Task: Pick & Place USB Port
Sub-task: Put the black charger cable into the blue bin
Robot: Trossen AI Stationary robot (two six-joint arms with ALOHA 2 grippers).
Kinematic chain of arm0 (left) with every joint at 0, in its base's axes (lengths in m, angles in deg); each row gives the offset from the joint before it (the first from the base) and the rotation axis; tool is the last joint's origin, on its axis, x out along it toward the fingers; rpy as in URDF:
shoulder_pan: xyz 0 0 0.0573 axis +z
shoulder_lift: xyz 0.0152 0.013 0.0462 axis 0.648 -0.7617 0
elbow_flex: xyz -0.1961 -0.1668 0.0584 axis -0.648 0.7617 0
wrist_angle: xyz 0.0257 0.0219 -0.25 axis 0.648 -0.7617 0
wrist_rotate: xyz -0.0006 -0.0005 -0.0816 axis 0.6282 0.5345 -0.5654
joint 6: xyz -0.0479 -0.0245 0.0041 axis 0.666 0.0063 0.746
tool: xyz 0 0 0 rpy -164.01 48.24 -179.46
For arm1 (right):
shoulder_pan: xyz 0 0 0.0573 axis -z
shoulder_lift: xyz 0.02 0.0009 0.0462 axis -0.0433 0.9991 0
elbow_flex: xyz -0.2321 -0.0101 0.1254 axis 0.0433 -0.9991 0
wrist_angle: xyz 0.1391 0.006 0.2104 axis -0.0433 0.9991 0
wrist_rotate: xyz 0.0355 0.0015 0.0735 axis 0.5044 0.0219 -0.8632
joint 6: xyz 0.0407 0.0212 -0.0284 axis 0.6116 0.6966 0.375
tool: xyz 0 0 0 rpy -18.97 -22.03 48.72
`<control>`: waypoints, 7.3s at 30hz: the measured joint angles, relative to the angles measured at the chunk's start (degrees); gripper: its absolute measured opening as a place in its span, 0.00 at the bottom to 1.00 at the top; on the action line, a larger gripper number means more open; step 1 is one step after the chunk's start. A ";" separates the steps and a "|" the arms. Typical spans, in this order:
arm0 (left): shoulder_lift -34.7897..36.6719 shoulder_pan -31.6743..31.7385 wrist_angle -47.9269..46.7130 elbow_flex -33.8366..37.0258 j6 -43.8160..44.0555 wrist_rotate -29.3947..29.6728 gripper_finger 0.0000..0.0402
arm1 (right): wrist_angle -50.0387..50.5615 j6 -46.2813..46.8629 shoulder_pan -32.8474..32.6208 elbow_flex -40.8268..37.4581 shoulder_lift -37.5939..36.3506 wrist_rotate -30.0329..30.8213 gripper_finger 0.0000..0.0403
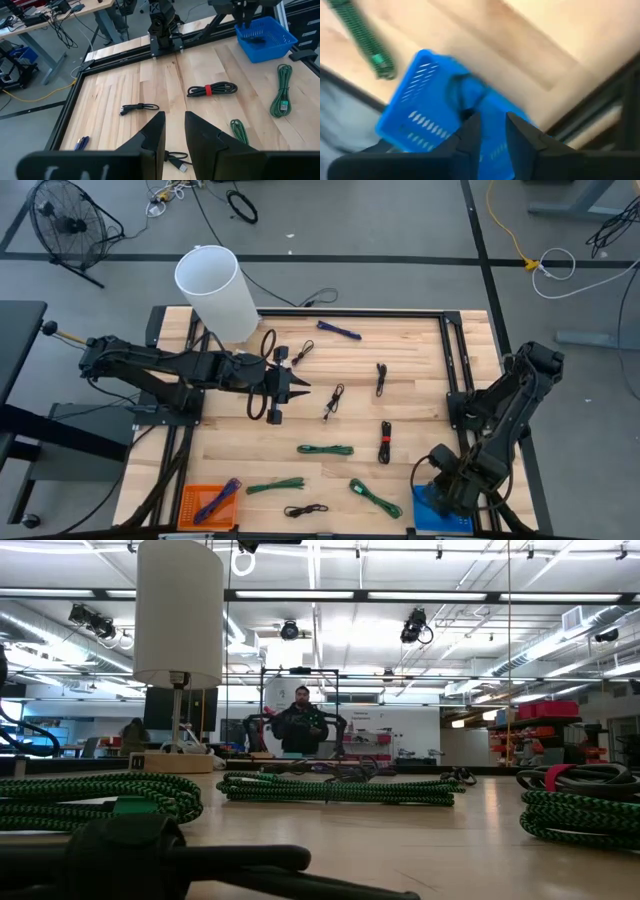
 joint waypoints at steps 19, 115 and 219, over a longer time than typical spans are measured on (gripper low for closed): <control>0.00 0.00 0.09 0.00 0.03 0.00 0.19 | 14.51 -12.02 18.11 -1.04 -0.06 25.74 0.23; -0.02 -0.01 -3.04 0.00 0.61 -0.02 0.19 | -3.52 -54.22 39.67 -7.45 -13.29 -15.16 0.03; 0.00 -0.02 -4.10 0.00 2.11 -0.02 0.19 | -26.46 11.70 -17.22 -7.48 -4.15 20.01 0.17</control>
